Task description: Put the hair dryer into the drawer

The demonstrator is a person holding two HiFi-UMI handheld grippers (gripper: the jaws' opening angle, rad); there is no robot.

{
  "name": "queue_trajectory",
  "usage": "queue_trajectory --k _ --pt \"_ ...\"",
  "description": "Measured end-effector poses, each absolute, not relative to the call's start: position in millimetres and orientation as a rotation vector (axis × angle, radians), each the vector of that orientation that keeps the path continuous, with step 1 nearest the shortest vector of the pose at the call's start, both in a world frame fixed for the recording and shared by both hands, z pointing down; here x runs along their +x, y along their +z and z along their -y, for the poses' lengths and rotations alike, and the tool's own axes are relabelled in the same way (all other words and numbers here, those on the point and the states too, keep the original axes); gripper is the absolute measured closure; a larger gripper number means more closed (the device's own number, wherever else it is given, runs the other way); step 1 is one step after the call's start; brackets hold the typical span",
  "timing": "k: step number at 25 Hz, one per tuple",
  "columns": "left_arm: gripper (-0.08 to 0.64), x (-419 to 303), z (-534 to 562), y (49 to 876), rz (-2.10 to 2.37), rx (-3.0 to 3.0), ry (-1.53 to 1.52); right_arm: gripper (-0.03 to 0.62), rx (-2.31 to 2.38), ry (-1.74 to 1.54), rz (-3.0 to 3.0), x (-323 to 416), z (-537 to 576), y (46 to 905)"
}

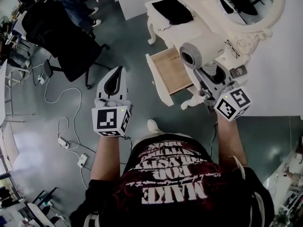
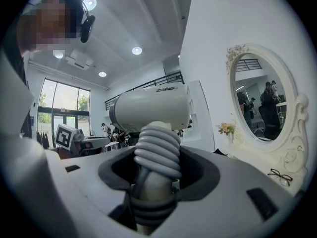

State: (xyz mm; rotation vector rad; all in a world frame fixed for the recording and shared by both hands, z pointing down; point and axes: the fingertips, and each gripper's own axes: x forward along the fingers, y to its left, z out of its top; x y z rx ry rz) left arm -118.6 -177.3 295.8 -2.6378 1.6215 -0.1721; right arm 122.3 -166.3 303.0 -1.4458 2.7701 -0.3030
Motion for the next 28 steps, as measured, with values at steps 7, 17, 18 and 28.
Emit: queue_trajectory --k 7,17,18,28 --pt "0.555 -129.9 203.9 302.4 -1.559 -2.688 -0.17 0.365 -1.483 -0.318 -2.746 110.0 186.6 300.6" --pt "0.555 -149.7 233.0 299.4 -1.494 -2.728 -0.128 0.365 -1.527 -0.321 -2.709 94.4 191.5 295.5" --pt "0.555 -148.0 233.1 298.7 -1.48 -2.732 -0.123 0.365 -1.535 -0.318 -2.708 94.3 190.6 295.6" --pt "0.555 -132.3 233.8 298.4 -1.413 -2.77 -0.116 0.365 -1.559 -0.286 -2.704 98.1 187.1 283.5"
